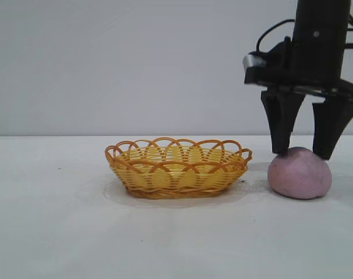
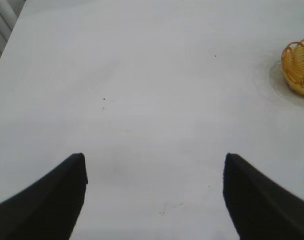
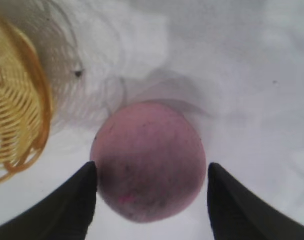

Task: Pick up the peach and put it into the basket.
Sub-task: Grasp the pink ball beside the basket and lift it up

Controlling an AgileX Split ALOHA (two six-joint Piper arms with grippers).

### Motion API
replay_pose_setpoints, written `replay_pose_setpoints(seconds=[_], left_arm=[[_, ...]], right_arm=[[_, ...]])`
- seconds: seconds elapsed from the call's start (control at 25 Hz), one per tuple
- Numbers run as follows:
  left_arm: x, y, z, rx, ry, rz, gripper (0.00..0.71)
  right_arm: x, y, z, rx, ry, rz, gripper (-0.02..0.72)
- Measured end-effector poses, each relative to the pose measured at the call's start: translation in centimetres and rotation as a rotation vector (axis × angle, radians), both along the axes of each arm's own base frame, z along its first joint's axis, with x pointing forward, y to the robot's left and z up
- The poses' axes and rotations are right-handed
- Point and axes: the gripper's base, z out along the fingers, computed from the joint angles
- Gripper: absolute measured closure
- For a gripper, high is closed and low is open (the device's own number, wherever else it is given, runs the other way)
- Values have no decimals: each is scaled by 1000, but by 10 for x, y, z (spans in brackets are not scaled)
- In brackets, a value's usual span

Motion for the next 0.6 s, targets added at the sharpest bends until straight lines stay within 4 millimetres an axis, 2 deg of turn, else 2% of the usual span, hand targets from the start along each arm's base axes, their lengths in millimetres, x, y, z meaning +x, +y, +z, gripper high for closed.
replay_pose_setpoints(seconds=[0.04,0.2,0.28,0.36,0.4,0.44,0.6], left_arm=[[0,0,0,0,0,0,211],[0,0,0,0,0,0,211],[0,0,0,0,0,0,211],[0,0,0,0,0,0,211],[0,0,0,0,0,0,211],[0,0,0,0,0,0,211],[0,0,0,0,0,0,211]], right_arm=[[0,0,-2,-1,2,-1,297],[1,0,-8,-4,11,-1,551],[2,0,-7,-12,4,6,635],[4,-1,-4,-23,2,17,636],[4,-1,0,-27,-1,23,703],[5,-1,6,-25,-11,26,703],[7,0,44,6,-93,28,703]])
